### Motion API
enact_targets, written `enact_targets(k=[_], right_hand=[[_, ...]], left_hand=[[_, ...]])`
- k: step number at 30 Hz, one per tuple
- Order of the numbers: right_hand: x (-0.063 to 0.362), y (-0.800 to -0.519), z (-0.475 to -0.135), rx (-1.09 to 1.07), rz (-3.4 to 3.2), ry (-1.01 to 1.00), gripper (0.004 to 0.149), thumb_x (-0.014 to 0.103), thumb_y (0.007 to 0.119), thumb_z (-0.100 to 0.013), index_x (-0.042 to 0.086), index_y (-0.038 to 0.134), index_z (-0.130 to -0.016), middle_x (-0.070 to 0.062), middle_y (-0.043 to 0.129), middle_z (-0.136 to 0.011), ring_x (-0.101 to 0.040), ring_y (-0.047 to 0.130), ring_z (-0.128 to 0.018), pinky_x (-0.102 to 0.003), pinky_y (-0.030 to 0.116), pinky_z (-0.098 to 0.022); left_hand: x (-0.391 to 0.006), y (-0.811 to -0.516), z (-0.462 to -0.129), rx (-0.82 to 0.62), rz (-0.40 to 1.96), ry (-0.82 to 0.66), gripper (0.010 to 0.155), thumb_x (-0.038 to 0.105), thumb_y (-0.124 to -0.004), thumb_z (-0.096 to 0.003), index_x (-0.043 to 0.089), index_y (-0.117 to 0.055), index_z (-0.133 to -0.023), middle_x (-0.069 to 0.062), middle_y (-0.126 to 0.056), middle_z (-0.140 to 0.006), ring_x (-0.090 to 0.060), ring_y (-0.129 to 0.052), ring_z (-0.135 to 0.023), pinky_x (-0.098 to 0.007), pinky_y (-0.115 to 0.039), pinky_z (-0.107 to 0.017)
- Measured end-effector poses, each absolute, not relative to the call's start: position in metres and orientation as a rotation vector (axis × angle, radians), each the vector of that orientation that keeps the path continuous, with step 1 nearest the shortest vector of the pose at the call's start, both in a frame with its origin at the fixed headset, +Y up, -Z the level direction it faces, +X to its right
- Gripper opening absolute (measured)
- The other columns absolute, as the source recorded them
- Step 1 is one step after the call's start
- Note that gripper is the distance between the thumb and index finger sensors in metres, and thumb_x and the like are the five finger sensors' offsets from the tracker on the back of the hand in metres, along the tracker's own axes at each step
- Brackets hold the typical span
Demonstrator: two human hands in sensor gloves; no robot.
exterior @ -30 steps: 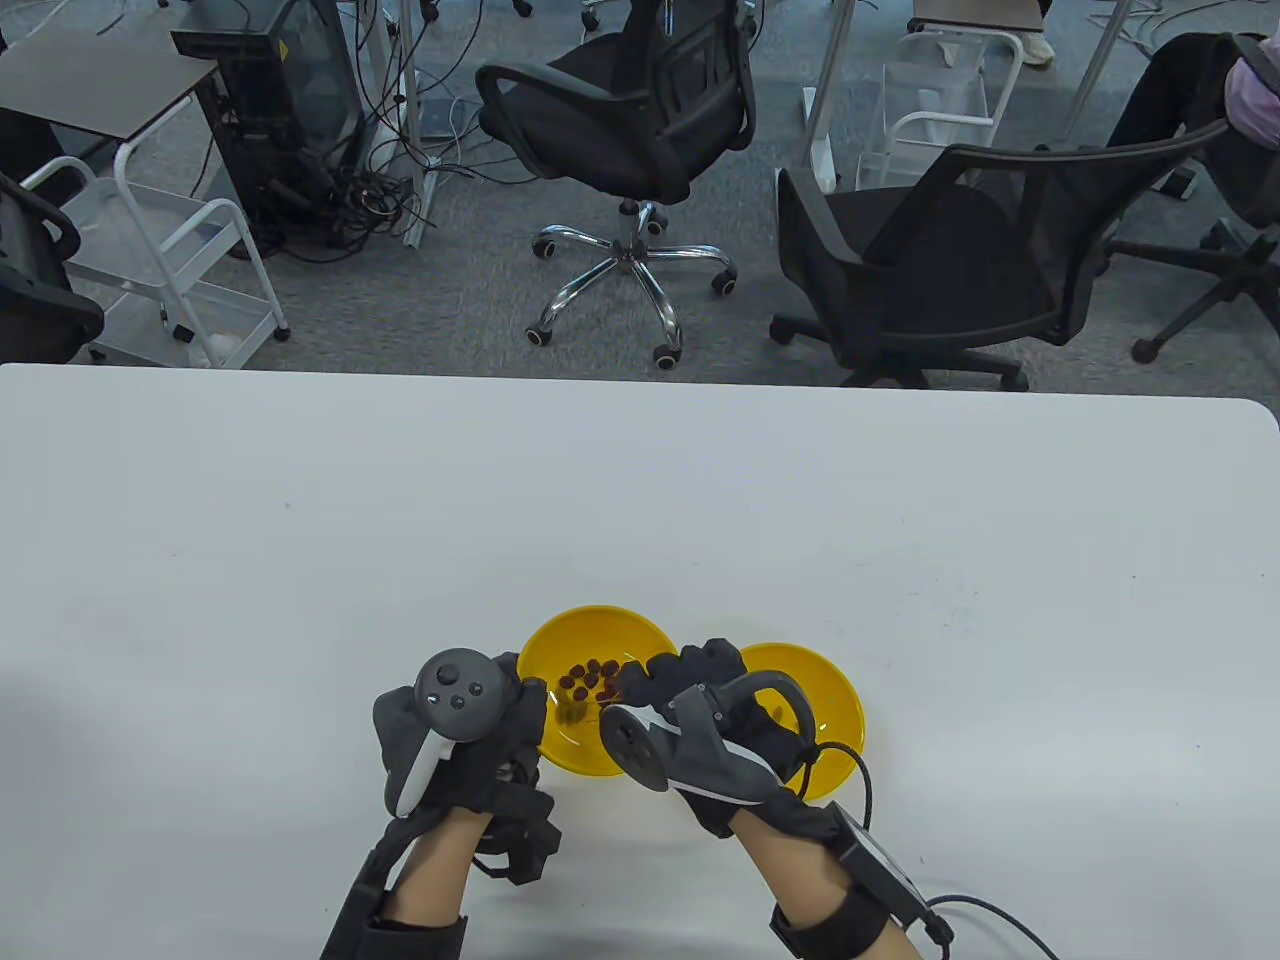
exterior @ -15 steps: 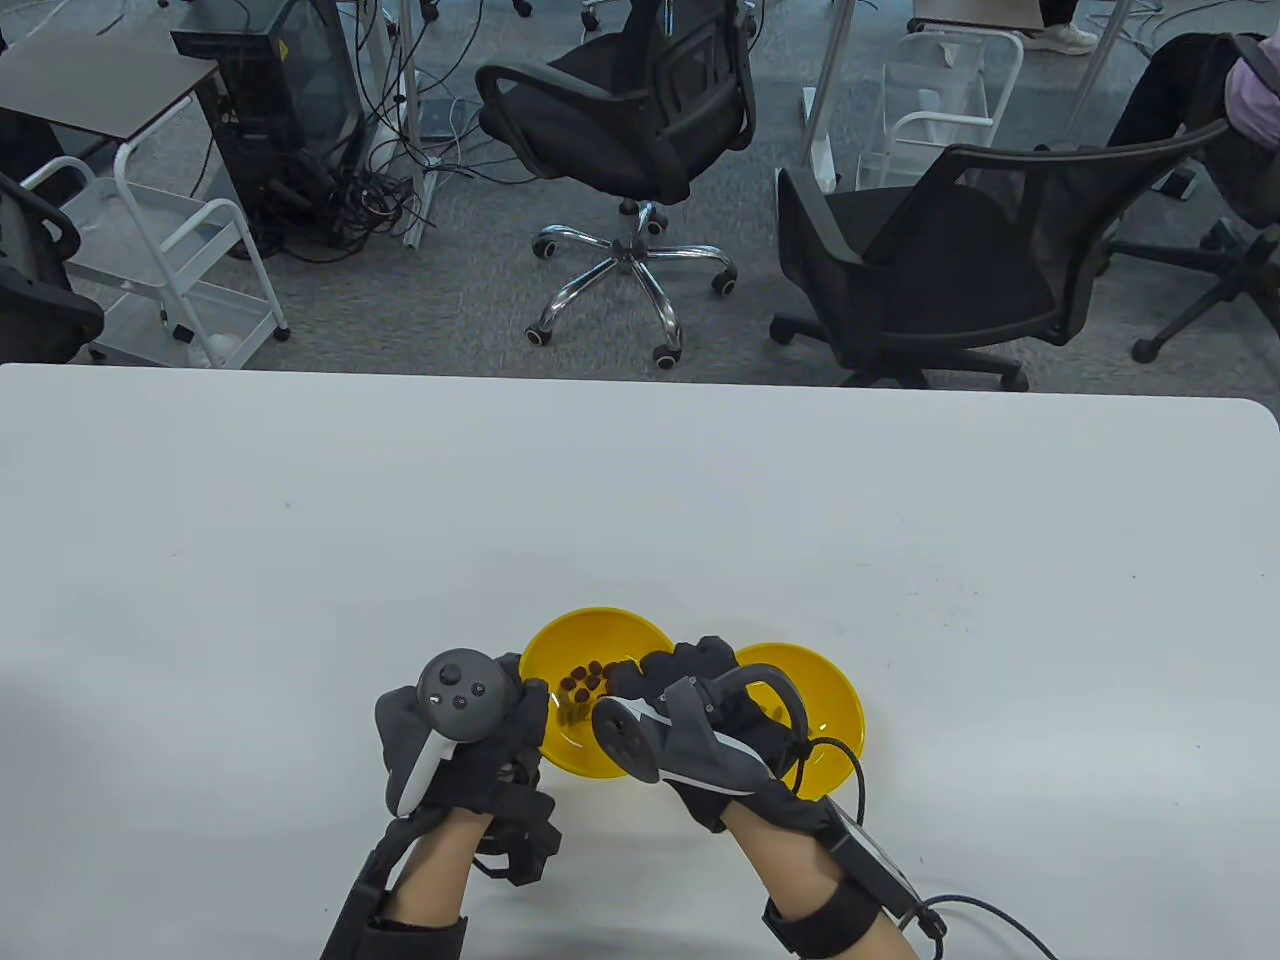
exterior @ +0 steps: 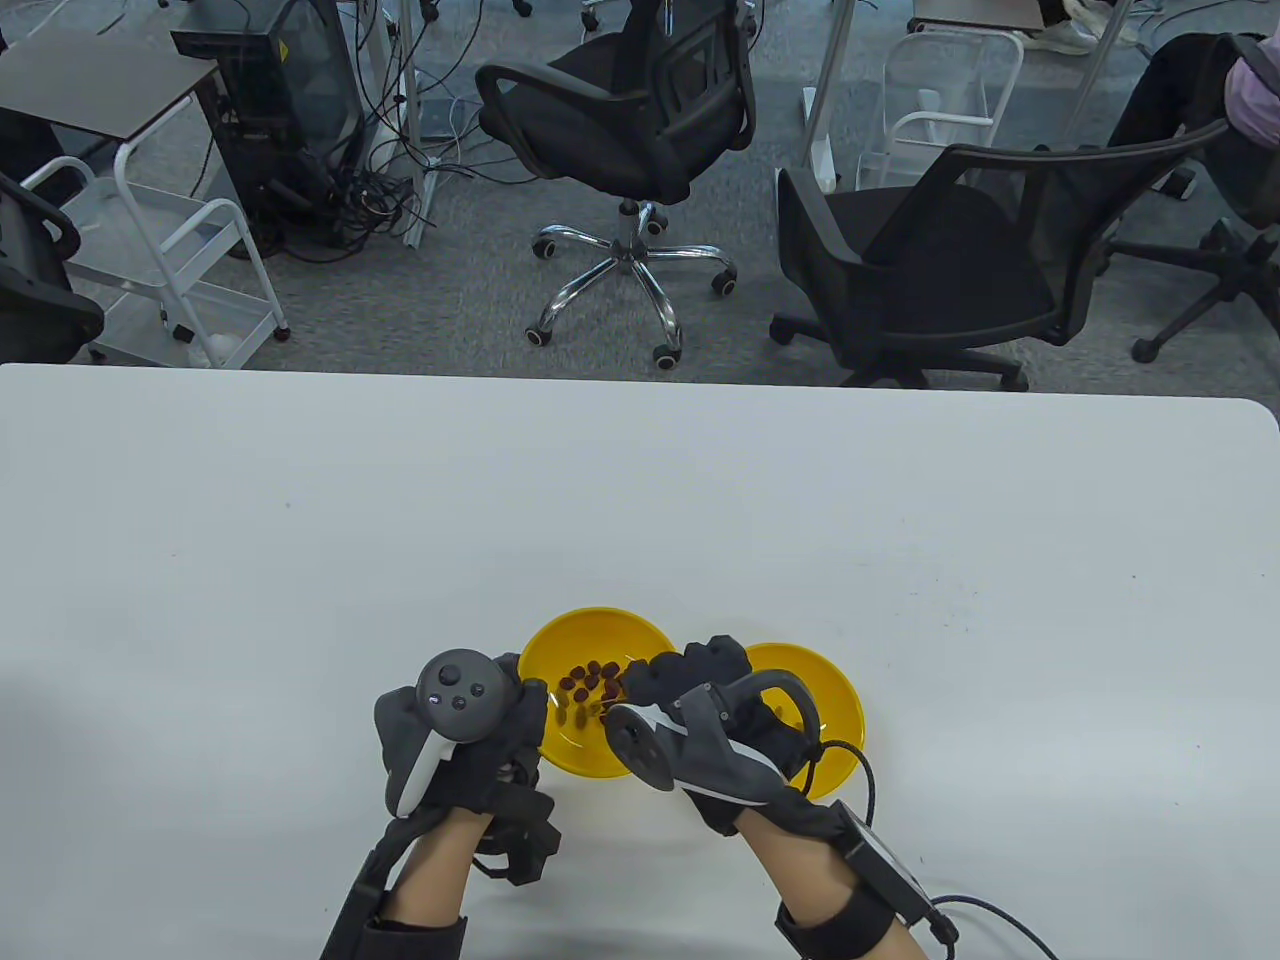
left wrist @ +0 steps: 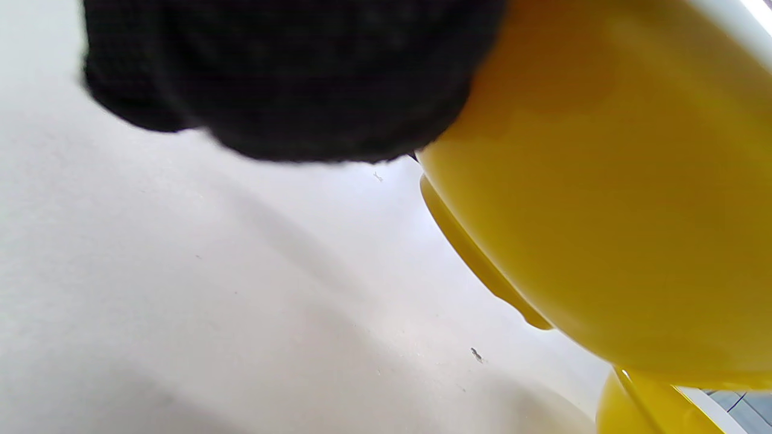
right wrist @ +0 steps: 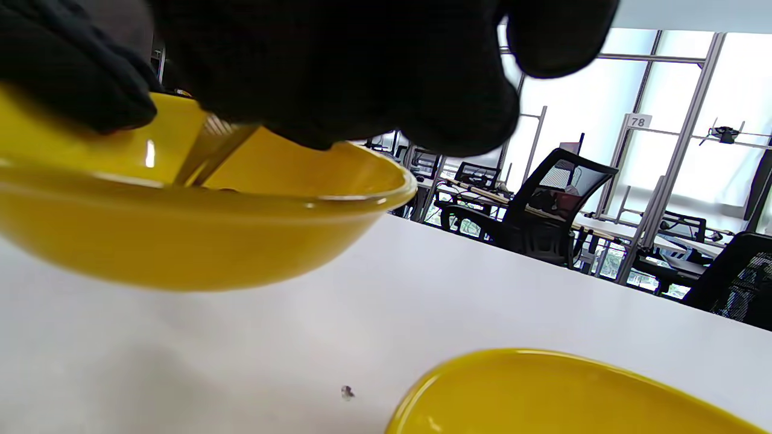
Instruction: Pick raisins with tweezers into bowl
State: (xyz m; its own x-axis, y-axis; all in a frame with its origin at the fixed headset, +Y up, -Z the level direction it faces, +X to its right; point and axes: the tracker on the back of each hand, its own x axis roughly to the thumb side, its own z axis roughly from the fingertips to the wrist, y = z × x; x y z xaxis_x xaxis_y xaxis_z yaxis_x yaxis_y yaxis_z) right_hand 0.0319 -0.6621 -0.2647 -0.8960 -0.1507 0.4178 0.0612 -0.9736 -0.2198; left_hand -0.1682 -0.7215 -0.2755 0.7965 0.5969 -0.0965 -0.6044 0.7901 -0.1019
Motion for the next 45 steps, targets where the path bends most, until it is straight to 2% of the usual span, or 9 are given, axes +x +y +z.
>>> enact_targets(k=[11, 16, 22, 27, 33, 40, 45], right_hand=[[0.082, -0.647, -0.255, -0.584, -3.075, 0.395, 0.046, 0.035, 0.084, -0.038, 0.020, 0.093, -0.081, 0.000, 0.093, -0.064, -0.017, 0.096, -0.049, -0.054, 0.068, -0.062], [0.113, -0.653, -0.255, -0.474, -3.113, 0.393, 0.046, 0.034, 0.084, -0.038, 0.020, 0.093, -0.081, 0.000, 0.093, -0.064, -0.017, 0.096, -0.050, -0.054, 0.067, -0.062], [0.137, -0.664, -0.262, -0.326, -3.090, 0.301, 0.046, 0.034, 0.084, -0.038, 0.020, 0.094, -0.081, -0.001, 0.093, -0.064, -0.018, 0.096, -0.050, -0.055, 0.067, -0.062], [0.146, -0.682, -0.272, -0.239, -3.012, 0.173, 0.046, 0.034, 0.084, -0.038, 0.020, 0.094, -0.081, 0.000, 0.093, -0.064, -0.018, 0.096, -0.050, -0.055, 0.067, -0.062], [0.153, -0.695, -0.277, -0.190, -2.989, 0.109, 0.047, 0.034, 0.084, -0.038, 0.020, 0.093, -0.082, 0.000, 0.093, -0.064, -0.018, 0.096, -0.050, -0.055, 0.067, -0.062], [0.153, -0.686, -0.275, -0.188, -3.014, 0.183, 0.047, 0.035, 0.084, -0.038, 0.020, 0.092, -0.082, -0.001, 0.092, -0.064, -0.018, 0.096, -0.049, -0.055, 0.067, -0.062], [0.145, -0.674, -0.271, -0.227, -3.045, 0.310, 0.047, 0.035, 0.083, -0.039, 0.020, 0.092, -0.083, 0.000, 0.092, -0.064, -0.017, 0.096, -0.049, -0.054, 0.068, -0.061]], left_hand=[[-0.169, -0.721, -0.275, -0.132, 0.642, 0.067, 0.052, 0.031, -0.059, -0.0556, -0.003, -0.061, -0.094, -0.004, -0.100, -0.041, -0.002, -0.100, -0.008, -0.035, -0.091, -0.030], [-0.169, -0.721, -0.276, -0.131, 0.643, 0.071, 0.052, 0.031, -0.059, -0.0556, -0.003, -0.061, -0.094, -0.004, -0.100, -0.041, -0.002, -0.100, -0.008, -0.035, -0.091, -0.030], [-0.169, -0.721, -0.276, -0.132, 0.644, 0.076, 0.052, 0.031, -0.059, -0.0557, -0.003, -0.061, -0.094, -0.004, -0.100, -0.041, -0.002, -0.100, -0.008, -0.035, -0.091, -0.030], [-0.169, -0.721, -0.276, -0.132, 0.644, 0.075, 0.052, 0.031, -0.059, -0.0557, -0.003, -0.061, -0.094, -0.004, -0.100, -0.041, -0.002, -0.100, -0.008, -0.035, -0.091, -0.030], [-0.169, -0.721, -0.276, -0.136, 0.644, 0.074, 0.052, 0.031, -0.059, -0.0557, -0.003, -0.061, -0.094, -0.004, -0.100, -0.041, -0.002, -0.100, -0.008, -0.035, -0.091, -0.030], [-0.169, -0.721, -0.276, -0.134, 0.644, 0.074, 0.052, 0.031, -0.059, -0.0557, -0.003, -0.061, -0.094, -0.004, -0.100, -0.041, -0.002, -0.100, -0.008, -0.035, -0.091, -0.030], [-0.169, -0.721, -0.276, -0.134, 0.642, 0.073, 0.052, 0.031, -0.059, -0.0557, -0.003, -0.061, -0.094, -0.004, -0.100, -0.041, -0.002, -0.100, -0.008, -0.035, -0.091, -0.030]])
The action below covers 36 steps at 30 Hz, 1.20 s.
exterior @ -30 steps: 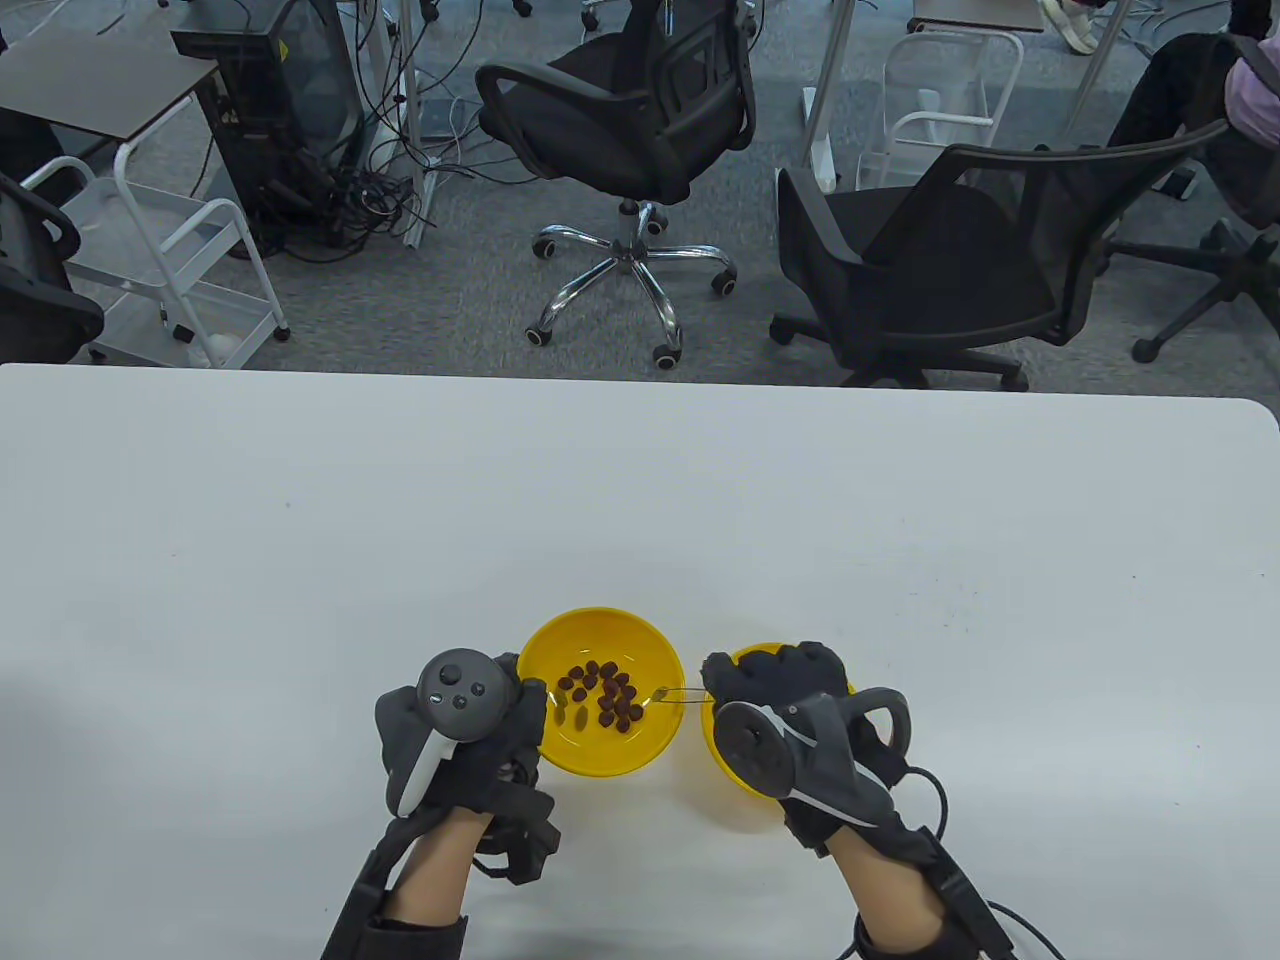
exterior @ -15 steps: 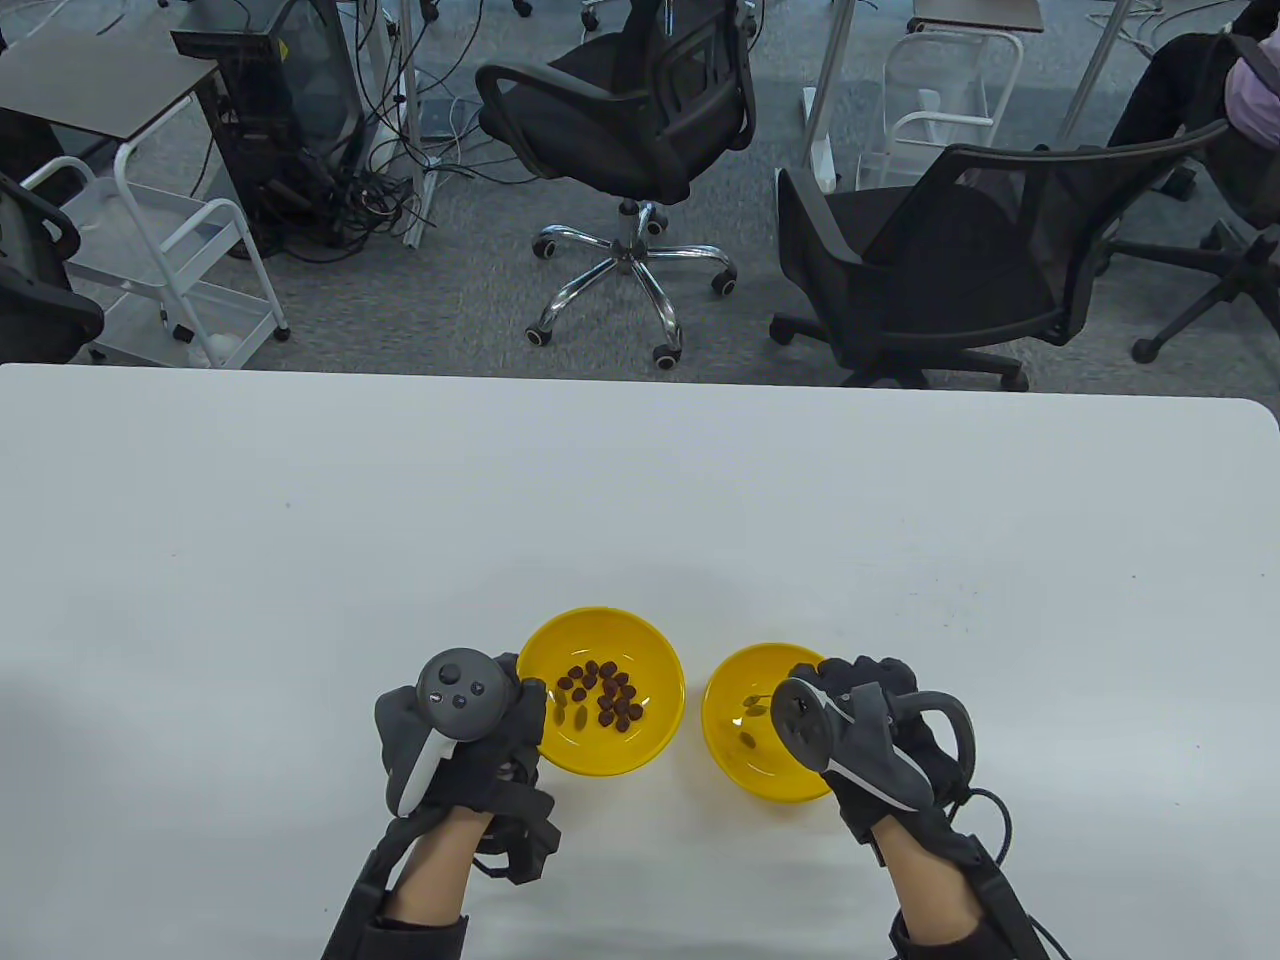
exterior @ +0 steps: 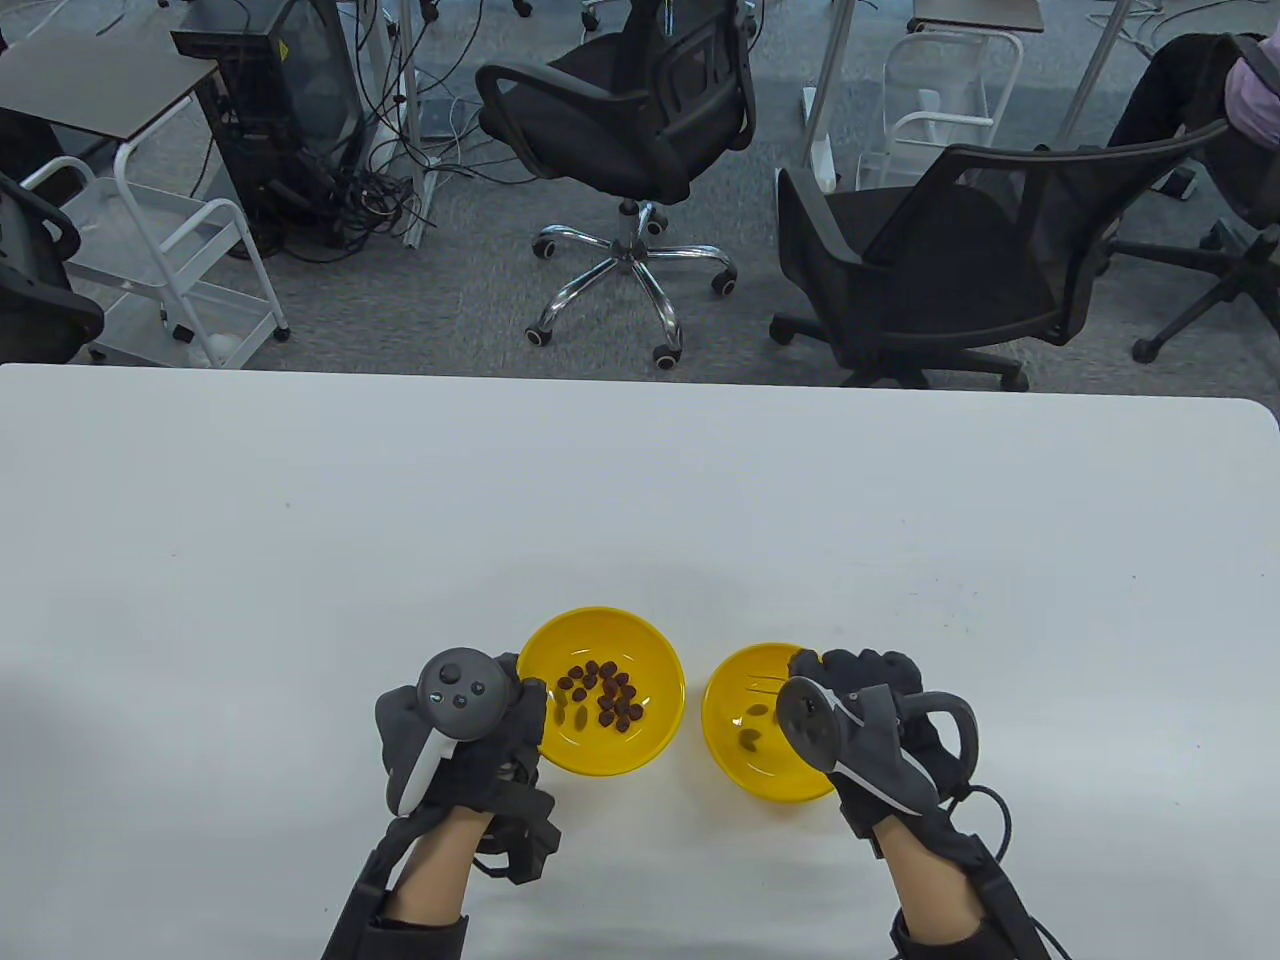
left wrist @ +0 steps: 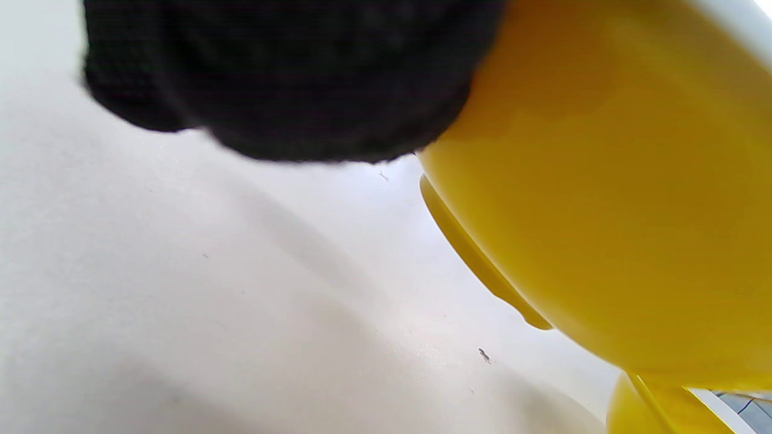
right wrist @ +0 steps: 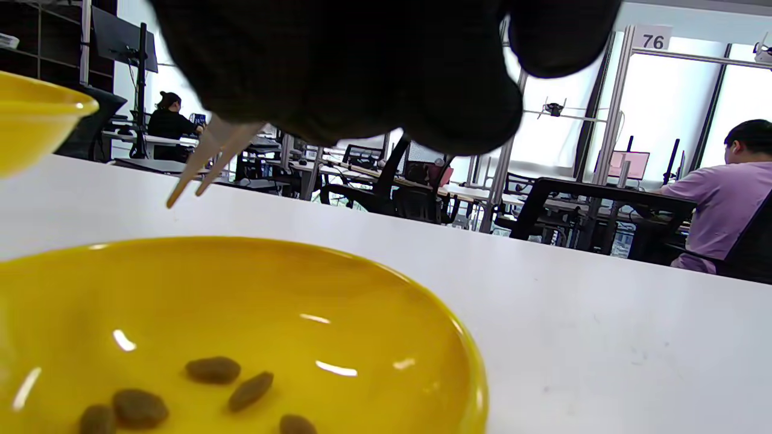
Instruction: Pick raisins with tweezers into bowl
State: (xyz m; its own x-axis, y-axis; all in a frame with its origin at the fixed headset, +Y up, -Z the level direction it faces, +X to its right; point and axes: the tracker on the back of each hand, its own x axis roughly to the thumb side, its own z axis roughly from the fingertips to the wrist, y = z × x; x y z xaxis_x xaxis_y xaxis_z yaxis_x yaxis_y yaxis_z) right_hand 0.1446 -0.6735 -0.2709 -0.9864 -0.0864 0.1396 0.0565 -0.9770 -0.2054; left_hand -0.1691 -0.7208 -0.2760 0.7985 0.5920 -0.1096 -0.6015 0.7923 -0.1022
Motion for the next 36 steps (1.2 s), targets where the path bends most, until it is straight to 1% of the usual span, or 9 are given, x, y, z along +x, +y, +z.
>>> enact_targets(k=[5, 8, 11, 18, 25, 30, 36], right_hand=[[0.123, -0.660, -0.266, -0.339, -3.078, 0.397, 0.048, 0.036, 0.083, -0.039, 0.020, 0.091, -0.083, 0.000, 0.092, -0.064, -0.016, 0.097, -0.049, -0.054, 0.068, -0.061], [0.108, -0.656, -0.263, -0.418, -3.104, 0.398, 0.048, 0.036, 0.083, -0.039, 0.020, 0.091, -0.083, 0.000, 0.092, -0.064, -0.016, 0.097, -0.049, -0.054, 0.068, -0.061], [0.090, -0.658, -0.262, -0.500, -3.118, 0.350, 0.048, 0.036, 0.083, -0.039, 0.020, 0.091, -0.083, 0.000, 0.092, -0.064, -0.016, 0.097, -0.049, -0.054, 0.068, -0.061], [0.051, -0.665, -0.261, -0.657, -3.008, 0.342, 0.048, 0.037, 0.083, -0.038, 0.022, 0.091, -0.084, 0.000, 0.092, -0.066, -0.017, 0.097, -0.051, -0.055, 0.067, -0.062], [0.031, -0.671, -0.263, -0.716, -2.922, 0.303, 0.049, 0.037, 0.084, -0.038, 0.023, 0.090, -0.084, 0.000, 0.092, -0.068, -0.017, 0.097, -0.055, -0.055, 0.066, -0.063], [0.026, -0.672, -0.263, -0.724, -2.901, 0.325, 0.049, 0.036, 0.084, -0.038, 0.024, 0.090, -0.085, 0.001, 0.092, -0.069, -0.018, 0.097, -0.055, -0.055, 0.066, -0.064], [0.022, -0.671, -0.265, -0.732, -2.901, 0.293, 0.049, 0.036, 0.084, -0.038, 0.024, 0.089, -0.085, 0.001, 0.092, -0.069, -0.017, 0.097, -0.056, -0.055, 0.066, -0.063]], left_hand=[[-0.169, -0.721, -0.276, -0.134, 0.643, 0.071, 0.052, 0.031, -0.059, -0.0557, -0.003, -0.061, -0.094, -0.004, -0.100, -0.041, -0.002, -0.100, -0.008, -0.035, -0.091, -0.030], [-0.169, -0.721, -0.276, -0.133, 0.643, 0.070, 0.052, 0.031, -0.059, -0.0557, -0.003, -0.061, -0.094, -0.004, -0.100, -0.041, -0.002, -0.100, -0.008, -0.035, -0.091, -0.030], [-0.169, -0.721, -0.276, -0.136, 0.646, 0.067, 0.052, 0.031, -0.059, -0.0557, -0.003, -0.061, -0.094, -0.004, -0.100, -0.041, -0.002, -0.100, -0.008, -0.035, -0.091, -0.030], [-0.168, -0.721, -0.276, -0.136, 0.646, 0.058, 0.052, 0.031, -0.059, -0.0557, -0.003, -0.061, -0.094, -0.004, -0.100, -0.041, -0.002, -0.100, -0.008, -0.035, -0.091, -0.030], [-0.168, -0.721, -0.276, -0.136, 0.648, 0.052, 0.052, 0.031, -0.059, -0.0558, -0.003, -0.061, -0.095, -0.004, -0.100, -0.041, -0.002, -0.100, -0.008, -0.035, -0.091, -0.030], [-0.168, -0.721, -0.276, -0.136, 0.649, 0.052, 0.052, 0.031, -0.059, -0.0558, -0.003, -0.061, -0.095, -0.004, -0.100, -0.041, -0.002, -0.100, -0.008, -0.035, -0.091, -0.031], [-0.168, -0.721, -0.276, -0.134, 0.649, 0.052, 0.052, 0.031, -0.059, -0.0558, -0.003, -0.061, -0.095, -0.004, -0.100, -0.041, -0.002, -0.100, -0.008, -0.035, -0.091, -0.031]])
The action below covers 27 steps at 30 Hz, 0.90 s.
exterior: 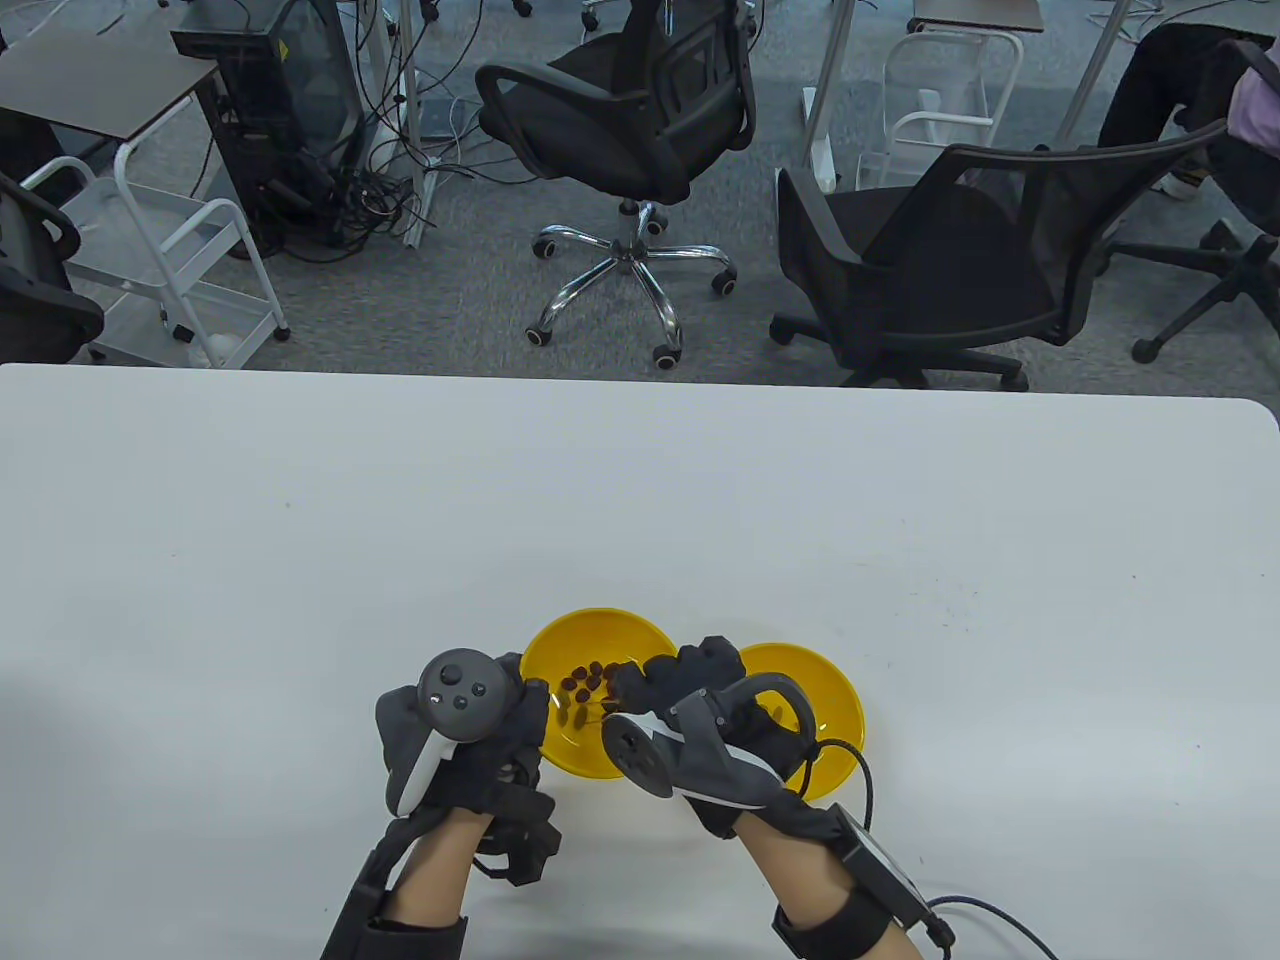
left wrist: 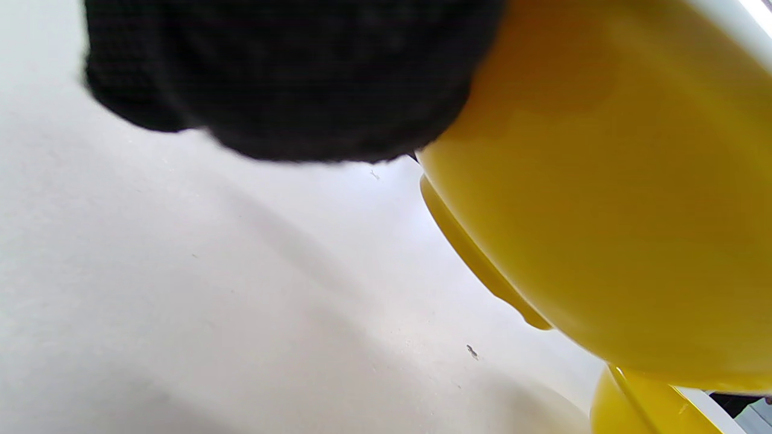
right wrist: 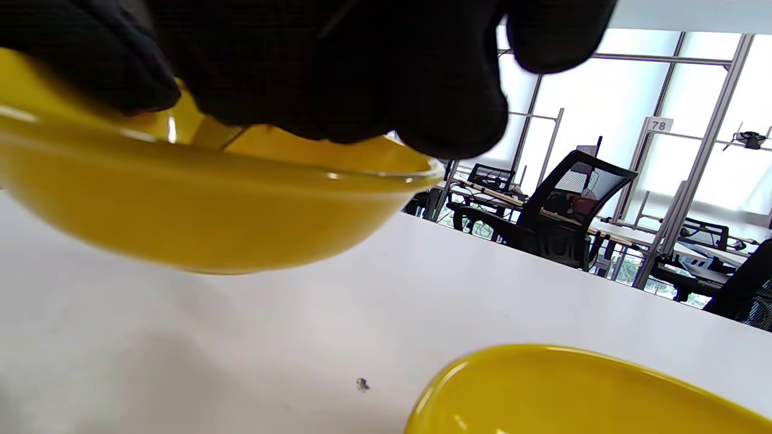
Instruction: Pick raisins with tweezers into bowl
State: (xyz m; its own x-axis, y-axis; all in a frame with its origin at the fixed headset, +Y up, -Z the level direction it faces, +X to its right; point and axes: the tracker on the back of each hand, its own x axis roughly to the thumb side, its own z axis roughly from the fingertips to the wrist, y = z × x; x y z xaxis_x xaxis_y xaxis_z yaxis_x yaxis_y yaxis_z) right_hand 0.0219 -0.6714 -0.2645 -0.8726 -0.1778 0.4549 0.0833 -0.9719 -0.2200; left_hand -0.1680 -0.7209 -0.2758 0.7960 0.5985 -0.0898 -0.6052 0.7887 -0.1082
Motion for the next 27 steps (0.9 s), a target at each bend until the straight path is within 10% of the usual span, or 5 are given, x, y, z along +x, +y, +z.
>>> enact_targets(k=[27], right_hand=[[0.084, -0.650, -0.259, -0.539, -3.046, 0.411, 0.047, 0.035, 0.084, -0.037, 0.022, 0.093, -0.082, 0.001, 0.092, -0.066, -0.017, 0.096, -0.053, -0.055, 0.066, -0.063]], left_hand=[[-0.175, -0.723, -0.278, -0.133, 0.619, 0.088, 0.052, 0.031, -0.059, -0.0557, -0.003, -0.061, -0.094, -0.004, -0.100, -0.041, -0.002, -0.100, -0.008, -0.036, -0.091, -0.031]])
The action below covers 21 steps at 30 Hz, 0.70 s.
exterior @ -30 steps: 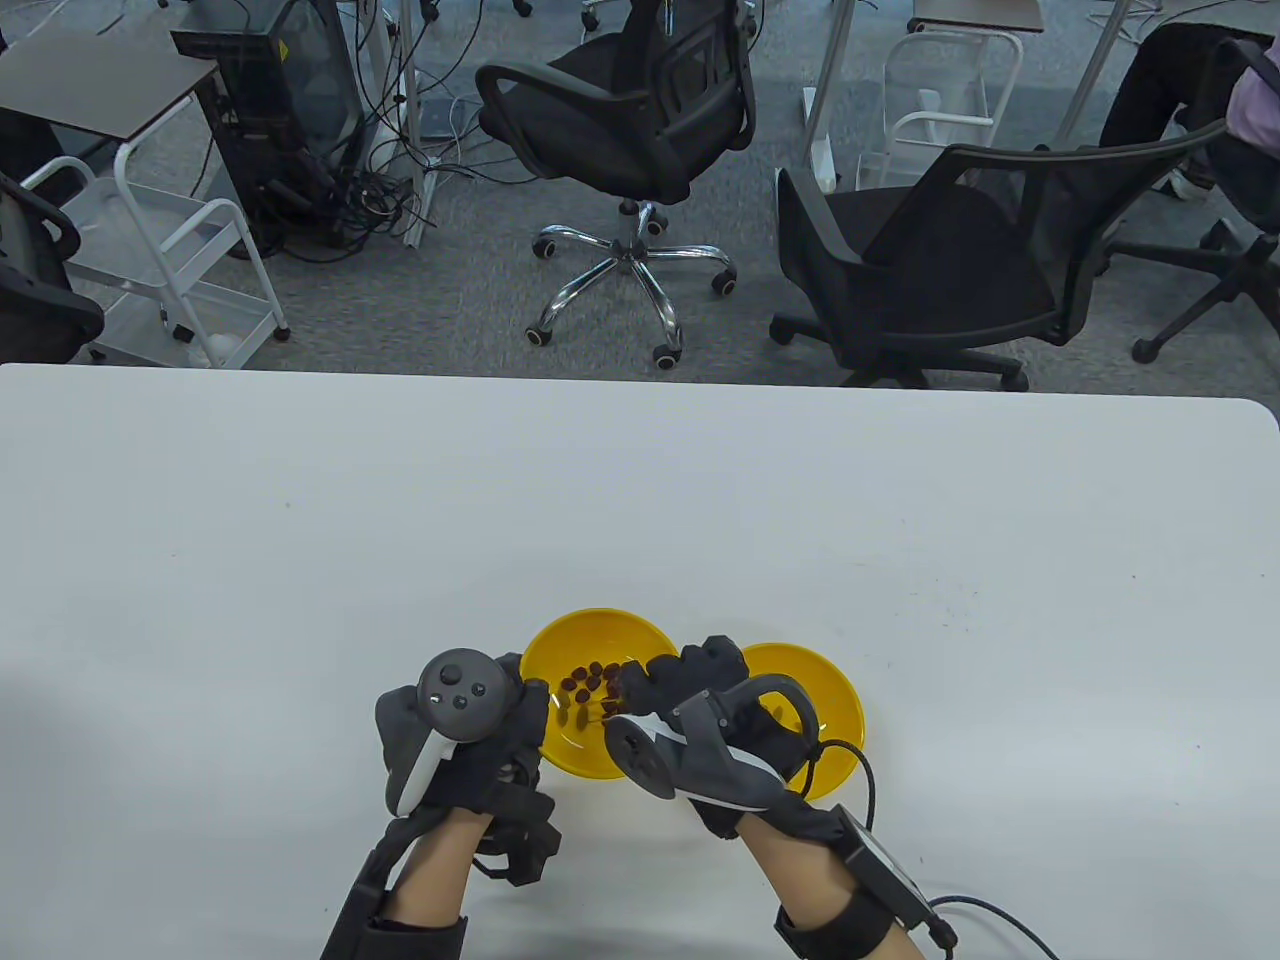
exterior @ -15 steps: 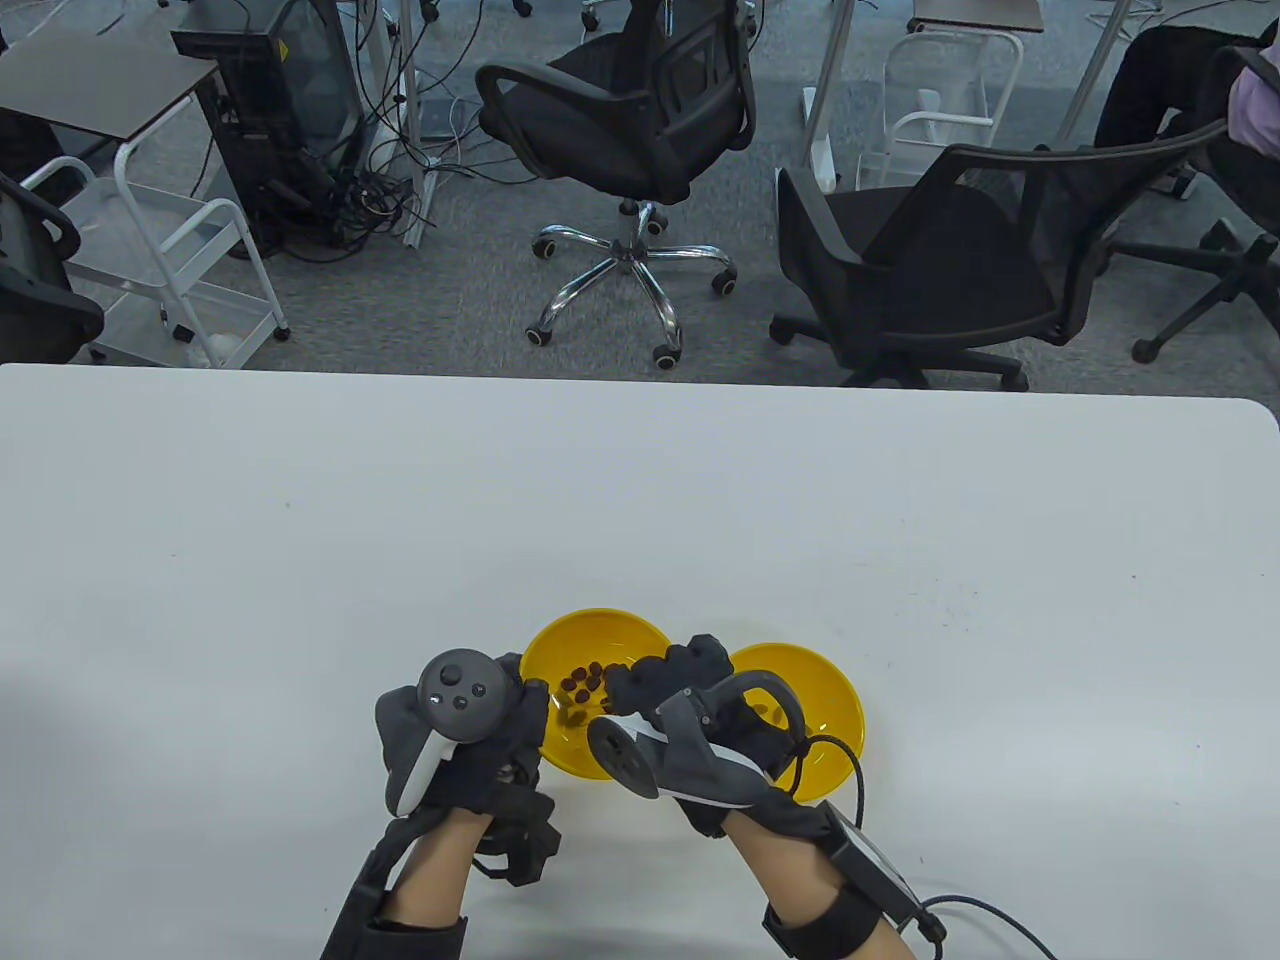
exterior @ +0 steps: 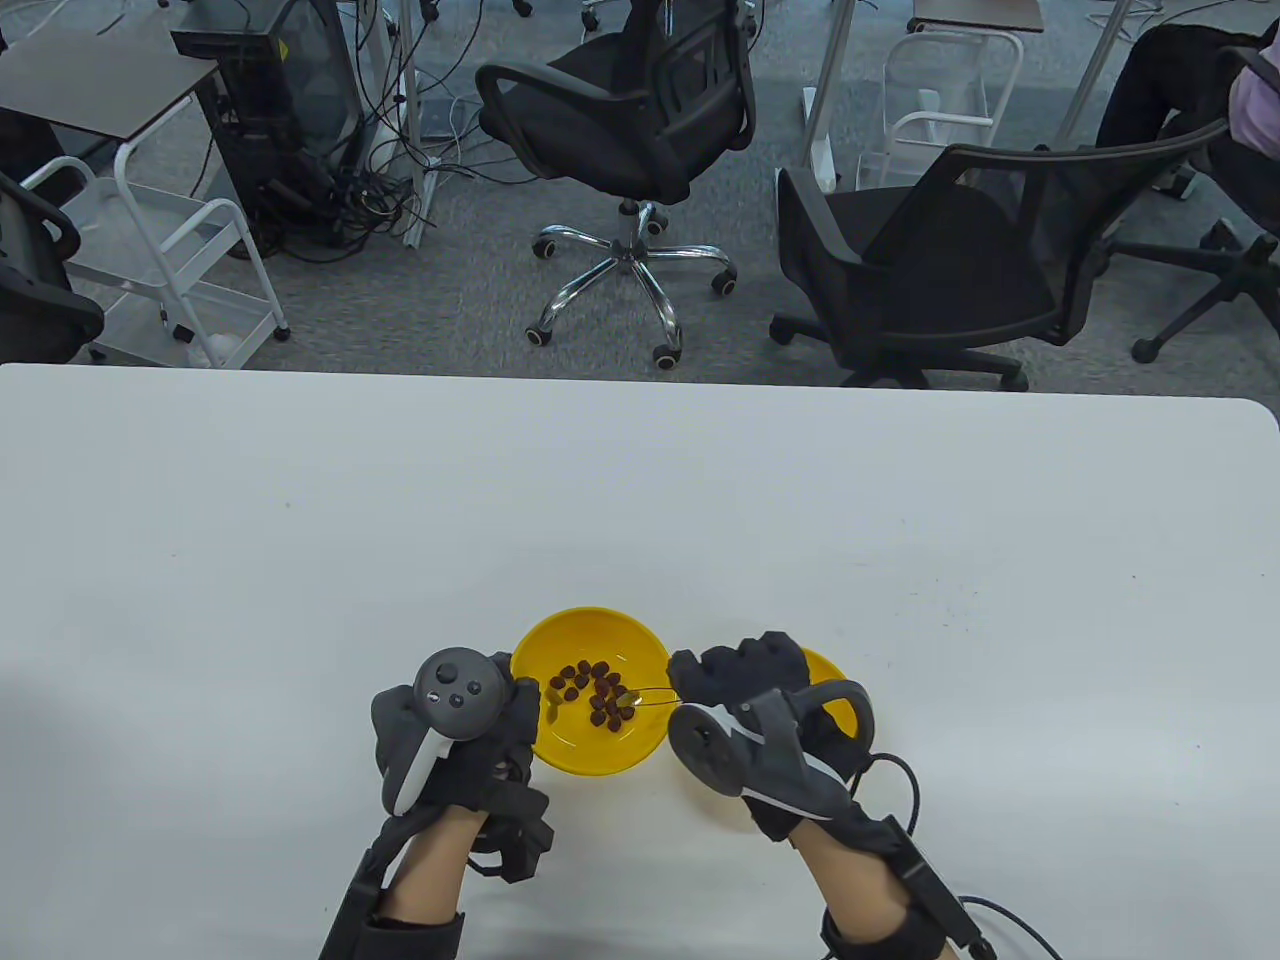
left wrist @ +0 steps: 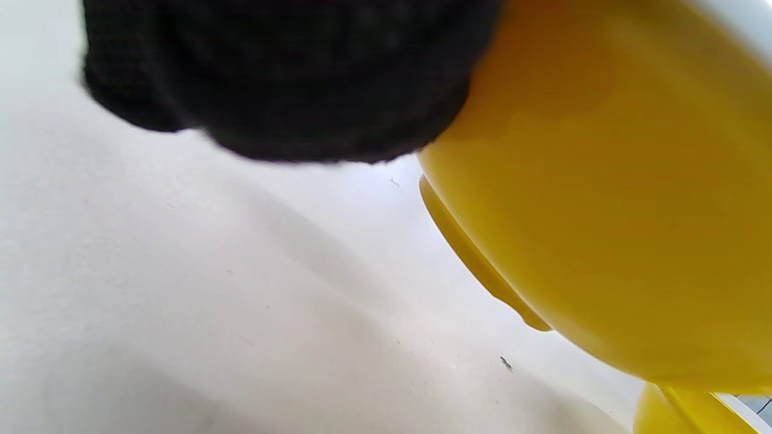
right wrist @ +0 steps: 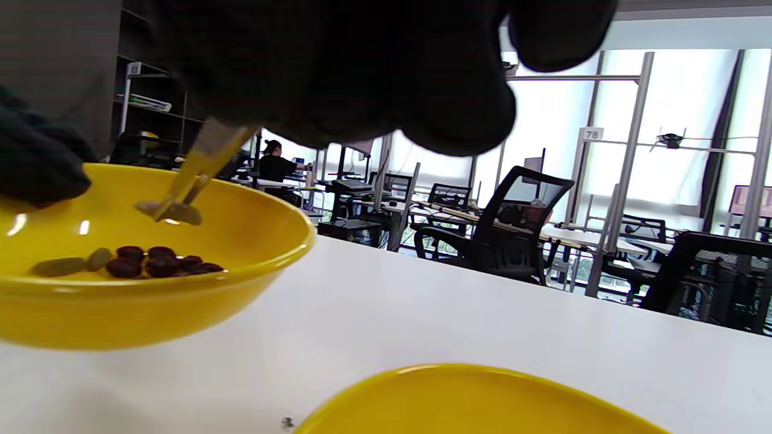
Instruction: Pick raisins with tweezers into bowl
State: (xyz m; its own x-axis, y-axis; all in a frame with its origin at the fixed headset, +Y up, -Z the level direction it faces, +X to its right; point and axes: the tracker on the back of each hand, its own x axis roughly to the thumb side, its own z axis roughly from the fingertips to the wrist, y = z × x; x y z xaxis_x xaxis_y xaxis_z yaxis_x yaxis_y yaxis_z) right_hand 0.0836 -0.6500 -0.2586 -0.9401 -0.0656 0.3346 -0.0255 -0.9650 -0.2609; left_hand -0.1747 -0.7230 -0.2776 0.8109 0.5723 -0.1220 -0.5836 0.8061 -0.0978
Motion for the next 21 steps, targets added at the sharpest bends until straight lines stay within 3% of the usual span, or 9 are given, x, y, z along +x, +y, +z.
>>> enact_targets(k=[10, 21], right_hand=[[0.157, -0.681, -0.268, -0.185, -3.085, 0.288, 0.047, 0.034, 0.084, -0.038, 0.021, 0.093, -0.082, 0.000, 0.092, -0.066, -0.018, 0.096, -0.052, -0.055, 0.066, -0.063], [0.175, -0.702, -0.280, 0.039, -2.995, 0.206, 0.047, 0.034, 0.084, -0.038, 0.020, 0.093, -0.081, -0.001, 0.093, -0.065, -0.018, 0.096, -0.051, -0.055, 0.066, -0.062]], left_hand=[[-0.175, -0.724, -0.278, -0.147, 0.621, 0.096, 0.052, 0.031, -0.059, -0.0557, -0.003, -0.061, -0.094, -0.004, -0.100, -0.041, -0.002, -0.100, -0.008, -0.036, -0.091, -0.030], [-0.175, -0.724, -0.279, -0.141, 0.623, 0.090, 0.052, 0.031, -0.059, -0.0557, -0.003, -0.061, -0.094, -0.004, -0.100, -0.041, -0.002, -0.100, -0.008, -0.035, -0.091, -0.030]])
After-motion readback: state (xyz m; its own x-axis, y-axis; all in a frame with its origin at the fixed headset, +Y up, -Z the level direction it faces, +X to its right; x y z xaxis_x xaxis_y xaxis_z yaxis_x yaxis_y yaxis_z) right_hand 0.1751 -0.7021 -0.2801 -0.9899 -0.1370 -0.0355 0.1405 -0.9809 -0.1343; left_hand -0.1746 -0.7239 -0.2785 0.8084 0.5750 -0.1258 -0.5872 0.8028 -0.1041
